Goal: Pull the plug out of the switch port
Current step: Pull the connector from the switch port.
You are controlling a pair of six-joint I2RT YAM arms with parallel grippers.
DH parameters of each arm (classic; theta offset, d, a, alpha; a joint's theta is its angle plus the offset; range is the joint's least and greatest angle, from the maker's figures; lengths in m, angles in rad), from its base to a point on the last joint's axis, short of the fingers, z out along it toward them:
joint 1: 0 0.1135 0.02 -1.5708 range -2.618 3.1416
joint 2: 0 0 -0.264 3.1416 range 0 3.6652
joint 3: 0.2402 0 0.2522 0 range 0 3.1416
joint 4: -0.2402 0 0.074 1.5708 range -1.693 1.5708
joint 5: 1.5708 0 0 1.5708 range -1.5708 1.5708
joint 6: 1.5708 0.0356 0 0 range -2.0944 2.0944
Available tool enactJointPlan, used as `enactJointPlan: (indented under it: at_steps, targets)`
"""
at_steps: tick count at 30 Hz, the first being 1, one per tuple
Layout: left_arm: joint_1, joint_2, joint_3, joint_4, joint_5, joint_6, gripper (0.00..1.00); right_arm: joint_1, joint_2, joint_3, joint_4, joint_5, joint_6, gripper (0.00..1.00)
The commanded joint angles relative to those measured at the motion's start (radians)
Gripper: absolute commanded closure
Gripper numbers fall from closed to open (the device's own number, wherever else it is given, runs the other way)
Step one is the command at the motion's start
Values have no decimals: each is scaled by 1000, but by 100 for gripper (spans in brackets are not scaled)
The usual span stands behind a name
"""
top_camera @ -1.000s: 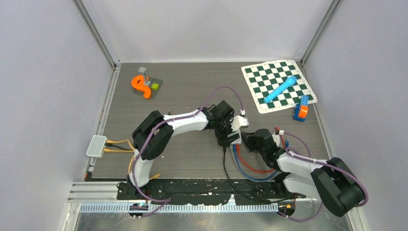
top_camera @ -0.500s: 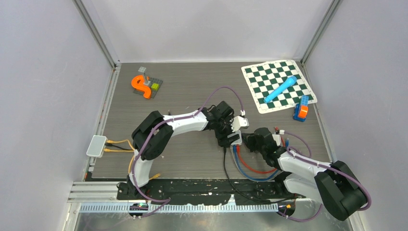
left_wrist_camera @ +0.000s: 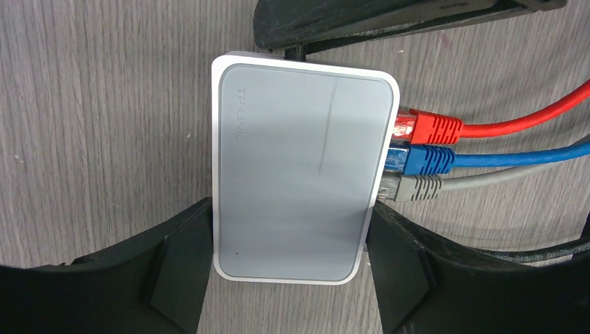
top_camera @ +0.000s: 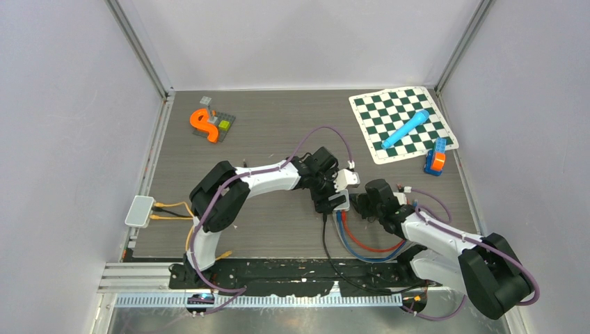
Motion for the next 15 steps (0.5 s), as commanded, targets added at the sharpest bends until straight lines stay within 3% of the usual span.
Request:
enactJointPlan:
  at_steps: [1, 6, 11, 15]
  targets:
    - [10, -14, -20, -99, -38, 4, 39, -12, -15, 16, -125, 94, 44, 95]
    - [10, -9, -16, -103, -39, 8, 39, -13, -38, -46, 64, 90, -5, 95]
    - [10, -7, -14, -107, -43, 11, 39, -12, -56, 18, -122, 180, -16, 95]
    - [10, -7, -16, -103, -44, 10, 39, -13, -94, -130, 146, 126, 74, 95]
